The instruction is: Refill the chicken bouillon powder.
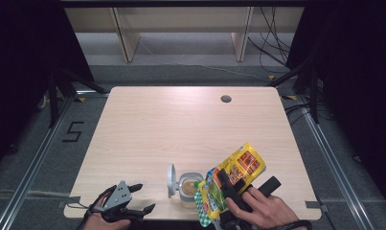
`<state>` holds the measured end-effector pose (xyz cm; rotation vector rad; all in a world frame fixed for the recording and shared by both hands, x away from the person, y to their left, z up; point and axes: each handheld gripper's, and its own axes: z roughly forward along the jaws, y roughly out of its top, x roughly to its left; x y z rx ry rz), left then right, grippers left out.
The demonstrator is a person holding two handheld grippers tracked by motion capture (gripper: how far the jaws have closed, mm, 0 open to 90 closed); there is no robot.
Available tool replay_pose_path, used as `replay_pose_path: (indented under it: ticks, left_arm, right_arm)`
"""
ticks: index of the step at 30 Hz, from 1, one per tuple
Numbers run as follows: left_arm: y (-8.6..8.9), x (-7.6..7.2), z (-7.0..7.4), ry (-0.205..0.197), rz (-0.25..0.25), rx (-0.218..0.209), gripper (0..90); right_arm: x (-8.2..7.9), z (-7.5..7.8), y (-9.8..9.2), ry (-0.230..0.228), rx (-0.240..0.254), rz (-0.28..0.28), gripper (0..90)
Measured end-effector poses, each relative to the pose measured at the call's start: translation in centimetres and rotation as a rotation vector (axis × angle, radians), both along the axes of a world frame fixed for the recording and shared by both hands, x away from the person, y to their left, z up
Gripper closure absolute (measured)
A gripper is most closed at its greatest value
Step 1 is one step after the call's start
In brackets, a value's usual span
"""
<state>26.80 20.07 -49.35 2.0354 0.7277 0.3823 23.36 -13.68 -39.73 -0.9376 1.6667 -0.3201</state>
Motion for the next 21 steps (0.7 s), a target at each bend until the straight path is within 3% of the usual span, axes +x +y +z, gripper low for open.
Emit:
replay_pose_path:
  ticks: [1, 3, 4, 6, 7, 8, 9, 12, 13, 15, 21]
  left_arm:
    - [-0.05, -0.03, -0.02, 0.005, 0.006, -0.011, 20.4]
    - [0.15, 0.14, 0.09, -0.017, -0.020, 0.019, 20.4]
    - [0.03, 0.07, 0.04, -0.012, -0.011, -0.004, 20.4]
    - [-0.03, 0.06, 0.02, -0.011, -0.011, -0.012, 20.4]
    - [0.14, 0.13, 0.09, -0.015, -0.019, 0.019, 20.4]
    - [0.12, 0.12, 0.08, -0.016, -0.018, 0.018, 20.4]
    - [-0.03, 0.05, 0.01, -0.011, -0.010, -0.012, 20.4]
    - [0.02, 0.09, 0.04, -0.013, -0.012, -0.003, 20.4]
    - [0.14, 0.14, 0.09, -0.014, -0.021, 0.019, 20.4]
    - [0.04, 0.02, 0.02, 0.004, -0.002, 0.006, 20.4]
    - [0.03, 0.01, 0.02, 0.002, 0.001, 0.006, 20.4]
  right_arm:
    - [-0.01, 0.03, -0.01, -0.003, 0.003, 0.001, 66.3]
    - [-0.03, 0.04, -0.03, -0.007, 0.003, 0.003, 66.3]
    - [0.00, 0.05, -0.02, -0.003, 0.000, 0.002, 66.3]
    - [0.01, 0.04, -0.03, 0.001, 0.001, 0.000, 66.3]
    - [0.00, 0.01, -0.05, 0.000, 0.004, -0.001, 66.3]
    - [0.00, -0.01, -0.04, 0.001, 0.001, -0.001, 66.3]
    - [0.00, -0.02, -0.04, 0.002, 0.001, -0.002, 66.3]
    - [-0.01, -0.02, -0.07, 0.001, 0.002, -0.001, 66.3]
    - [-0.01, -0.01, -0.08, 0.000, 0.001, -0.001, 66.3]
    - [-0.01, 0.04, -0.09, -0.001, -0.002, -0.002, 66.3]
    - [0.05, 0.17, 0.03, -0.005, -0.019, 0.013, 66.4]
